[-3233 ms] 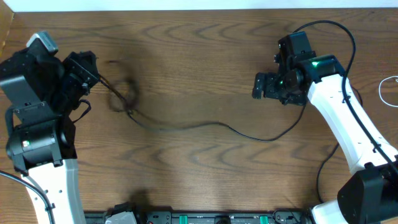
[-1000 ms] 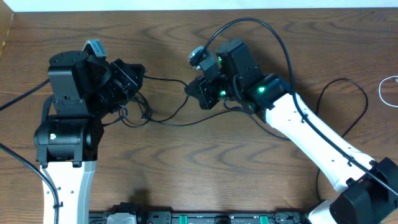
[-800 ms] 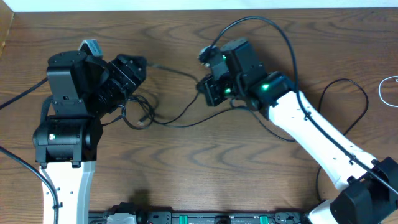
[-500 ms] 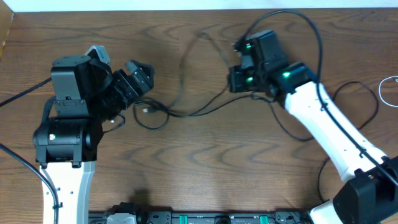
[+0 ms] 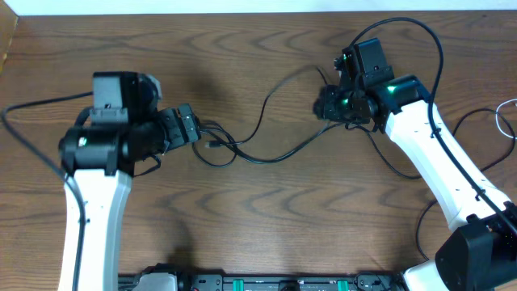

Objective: Untangle cables

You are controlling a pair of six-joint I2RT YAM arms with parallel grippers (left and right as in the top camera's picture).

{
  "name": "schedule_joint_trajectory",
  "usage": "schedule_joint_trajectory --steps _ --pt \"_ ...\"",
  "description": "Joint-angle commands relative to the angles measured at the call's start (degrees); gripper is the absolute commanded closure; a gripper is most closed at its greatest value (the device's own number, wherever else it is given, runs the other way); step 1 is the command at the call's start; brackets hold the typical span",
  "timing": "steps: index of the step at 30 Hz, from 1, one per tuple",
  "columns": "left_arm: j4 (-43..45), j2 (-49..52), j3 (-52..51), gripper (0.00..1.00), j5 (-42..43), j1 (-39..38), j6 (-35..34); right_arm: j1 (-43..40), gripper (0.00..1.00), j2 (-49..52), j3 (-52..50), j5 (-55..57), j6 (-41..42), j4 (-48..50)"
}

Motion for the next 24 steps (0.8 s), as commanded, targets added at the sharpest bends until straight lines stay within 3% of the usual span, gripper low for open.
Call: schedule_joint_trajectory --steps 1,3,13,18,24 --pt "-1.2 3.7 0.3 0.05 -1.7 0.1 6.4 -0.2 0.09 0.0 0.0 0.4 0.3 -0.2" --pt "-1.4 6.4 0.3 0.05 -1.7 0.1 6.4 -0.2 0.01 0.0 0.0 0.3 0.0 -0.3" --pt "-1.4 16.8 0.3 0.08 -1.9 0.1 6.4 -0.2 0.01 0.0 0.0 -0.5 -2.4 -1.0" --pt "-1.8 21.7 0.3 0.15 -2.0 0.1 6.2 -0.2 0.01 0.0 0.0 -0.5 -2.4 -1.1" --pt "-1.7 26.2 0.3 0.15 -8.3 0.1 3.5 -0.2 0.01 0.0 0.0 -0.5 -2.4 -1.1"
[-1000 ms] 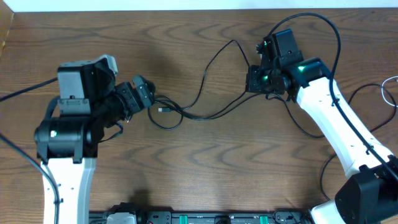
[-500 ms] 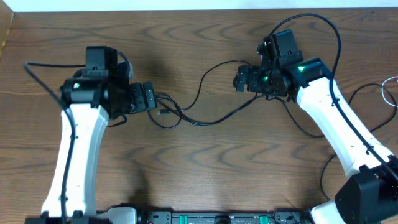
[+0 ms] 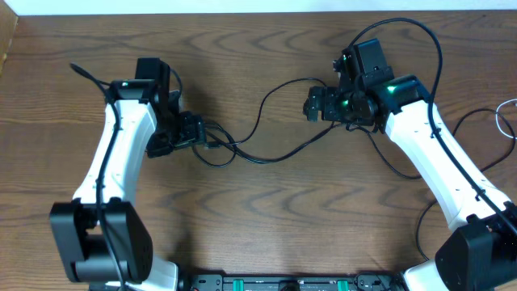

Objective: Untangle cables

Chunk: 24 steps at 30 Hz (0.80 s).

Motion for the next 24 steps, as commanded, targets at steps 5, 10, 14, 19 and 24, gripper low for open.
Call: schedule_joint_trajectory --steps 5,10,14,19,24 --pt "0.5 4.9 0.3 0.15 -4.0 0.1 -1.2 -0.2 0.01 0.0 0.0 -0.4 -0.6 -0.2" --pt "1.8 8.1 0.3 0.15 -4.0 -0.8 -1.2 -0.2 0.01 0.0 0.0 -0.4 -0.6 -0.2" --pt "3.5 9.8 0.3 0.15 -4.0 -1.6 -1.3 -0.2 0.01 0.0 0.0 -0.4 -0.6 -0.2" --pt "5.3 11.9 0.3 0.15 -4.0 -2.0 -1.3 -0.2 0.01 0.0 0.0 -0.4 -0.6 -0.3" --pt "6.0 13.9 0.3 0.15 -4.0 -2.0 -1.5 -0.1 0.01 0.0 0.0 -0.4 -0.6 -0.3"
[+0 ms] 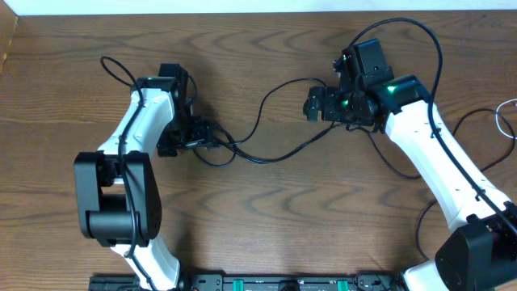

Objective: Untangle cables

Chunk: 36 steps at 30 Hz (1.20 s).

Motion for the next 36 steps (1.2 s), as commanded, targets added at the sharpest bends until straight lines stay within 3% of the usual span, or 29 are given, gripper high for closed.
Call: schedule_joint_trajectory --steps 1,5,9,25,31,36 --pt "0.4 1.8 0.3 0.15 -0.8 0.0 -0.9 -0.1 0.02 0.0 0.0 -0.4 -0.6 -0.3" --pt "1.6 2.6 0.3 0.16 -0.8 0.0 -0.9 -0.1 0.01 0.0 0.0 -0.4 -0.6 -0.2" --pt "2.9 2.6 0.2 0.25 -0.8 0.0 -0.9 0.2 0.01 0.0 0.0 -0.4 -0.6 -0.2" --pt "10.6 2.7 -4.4 0.26 -2.5 0.0 -0.9 0.2 0.01 0.0 0.0 -0.4 -0.6 -0.6" --pt "10.8 2.7 -4.6 0.37 -2.8 0.0 -0.9 0.2 0.01 0.0 0.0 -0.4 -0.6 -0.6" --pt "11.0 2.7 -4.6 0.38 -4.2 0.0 -0.9 0.2 0.01 0.0 0.0 -0.4 -0.6 -0.8"
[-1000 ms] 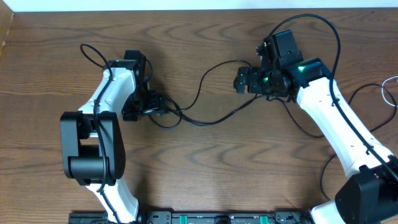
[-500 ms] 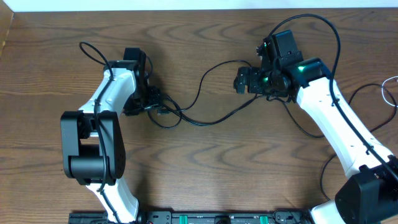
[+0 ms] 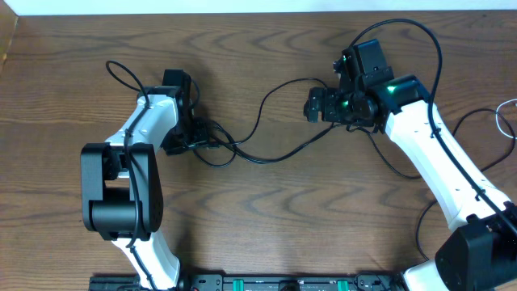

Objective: Untangle cables

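In the overhead view, thin black cables [image 3: 262, 158] lie looped on the wooden table between my two arms. One strand rises in a curve [image 3: 262, 109] toward the right arm, another sags low, and they cross in a small knot of loops [image 3: 222, 149] by the left arm. My left gripper [image 3: 208, 139] is low at that knot's left end, shut on the cable there. My right gripper [image 3: 317, 105] hovers at the cables' right end with its jaws spread; one finger [image 3: 311, 105] stands apart from the body. The strands pass just beside and under it.
My arms' own black wiring loops out at the upper left [image 3: 121, 73] and upper right [image 3: 408, 24]. A thin white cable [image 3: 507, 113] shows at the right edge. The dark base rail [image 3: 266, 283] runs along the front edge of the table [image 3: 258, 218].
The left arm's elbow has swung slightly further toward the table's front left, while its gripper stays at the knot. The right arm and the cables look unchanged.
At first the left arm reached in from the front left with its gripper by the knot, and the right gripper looked compact. Then the left arm had swung up and round, and the right jaws stood spread. The left gripper has stayed at the knot throughout.
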You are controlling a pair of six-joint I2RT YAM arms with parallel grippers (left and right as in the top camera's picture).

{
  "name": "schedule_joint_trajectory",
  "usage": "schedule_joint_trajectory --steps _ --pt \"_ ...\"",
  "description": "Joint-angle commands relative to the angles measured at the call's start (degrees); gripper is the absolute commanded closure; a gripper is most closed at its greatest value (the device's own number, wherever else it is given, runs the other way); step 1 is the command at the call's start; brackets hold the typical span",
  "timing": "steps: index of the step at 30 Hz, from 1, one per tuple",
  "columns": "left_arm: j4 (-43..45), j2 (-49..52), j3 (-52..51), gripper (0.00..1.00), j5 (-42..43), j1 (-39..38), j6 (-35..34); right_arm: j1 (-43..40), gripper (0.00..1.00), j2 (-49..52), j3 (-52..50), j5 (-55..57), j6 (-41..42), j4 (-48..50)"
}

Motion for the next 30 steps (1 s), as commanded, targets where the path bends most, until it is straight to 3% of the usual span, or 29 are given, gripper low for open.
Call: schedule_joint_trajectory --steps 1,15,20,21,23,26,30 --pt "0.3 0.8 -0.3 0.38 -1.8 0.0 0.1 0.2 0.01 0.0 0.0 -0.4 -0.6 -0.2" --pt "1.7 1.0 -2.2 0.48 -1.8 0.0 0.1 0.2 0.01 0.0 0.0 -0.4 -0.6 -0.5" --pt "1.7 1.0 -2.2 0.63 -1.8 0.0 0.1 0.2 0.01 0.0 0.0 -0.4 -0.6 -0.7" --pt "1.7 1.0 -2.2 0.68 -1.8 0.0 0.1 0.2 0.01 0.0 0.0 -0.4 -0.6 -0.7" --pt "1.7 1.0 -2.2 0.92 -1.8 0.0 0.1 0.2 0.01 0.0 0.0 -0.4 -0.6 -0.8" --pt "1.4 0.9 -2.1 0.93 -1.5 0.0 0.2 0.2 0.01 0.0 0.0 -0.5 -1.1 -1.0" --pt "0.6 -0.6 -1.8 0.93 -1.1 0.0 0.7 0.2 0.01 0.0 0.0 -3.9 -7.9 -0.9"
